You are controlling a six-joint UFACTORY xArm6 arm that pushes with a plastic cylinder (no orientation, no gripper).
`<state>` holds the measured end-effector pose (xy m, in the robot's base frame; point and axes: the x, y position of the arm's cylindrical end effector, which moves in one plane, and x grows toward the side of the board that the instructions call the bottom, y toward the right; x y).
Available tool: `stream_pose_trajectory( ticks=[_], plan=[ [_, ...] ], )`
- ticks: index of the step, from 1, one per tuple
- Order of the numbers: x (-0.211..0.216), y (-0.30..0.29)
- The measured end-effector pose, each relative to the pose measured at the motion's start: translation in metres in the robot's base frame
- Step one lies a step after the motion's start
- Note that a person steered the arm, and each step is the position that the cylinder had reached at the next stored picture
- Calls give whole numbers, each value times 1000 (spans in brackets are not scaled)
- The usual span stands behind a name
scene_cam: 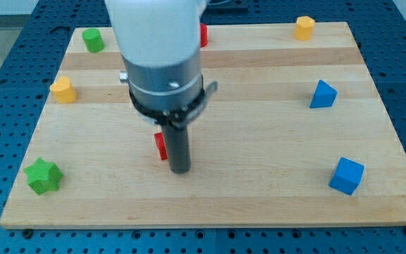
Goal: Slide the yellow heart towards the red star
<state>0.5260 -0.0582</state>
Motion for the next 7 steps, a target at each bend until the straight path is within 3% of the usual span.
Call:
stream_pose_trajectory(
  ticks=[2,3,6,7],
  plan=[
    [-79,-38],
    [-62,-42],
    [-82,-245],
    [-87,-247]
  ],
)
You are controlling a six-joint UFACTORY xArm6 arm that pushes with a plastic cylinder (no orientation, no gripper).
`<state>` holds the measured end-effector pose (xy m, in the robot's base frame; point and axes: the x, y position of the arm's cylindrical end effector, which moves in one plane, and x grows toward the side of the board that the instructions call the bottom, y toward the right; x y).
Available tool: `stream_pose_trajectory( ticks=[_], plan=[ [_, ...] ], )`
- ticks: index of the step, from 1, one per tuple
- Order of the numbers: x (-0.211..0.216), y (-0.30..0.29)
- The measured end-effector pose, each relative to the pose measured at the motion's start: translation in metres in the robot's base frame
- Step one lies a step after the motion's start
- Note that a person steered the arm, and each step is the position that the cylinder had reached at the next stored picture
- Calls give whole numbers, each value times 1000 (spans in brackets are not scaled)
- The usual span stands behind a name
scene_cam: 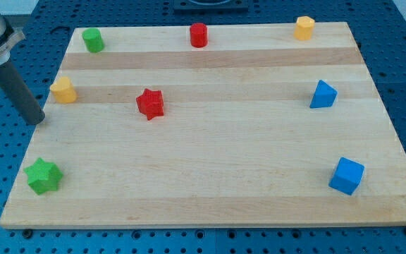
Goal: Slide the yellow heart towards the red star
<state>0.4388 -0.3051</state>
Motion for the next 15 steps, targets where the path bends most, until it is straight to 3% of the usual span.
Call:
stream_pose_trajectory(
  ticks=[2,5,6,7,8,11,13,15],
  plan=[
    [-75,0],
    [-55,100],
    [-71,97],
    [-104,50],
    [-97,2],
    [-21,3],
    [-18,101],
    [-38,83]
  ],
)
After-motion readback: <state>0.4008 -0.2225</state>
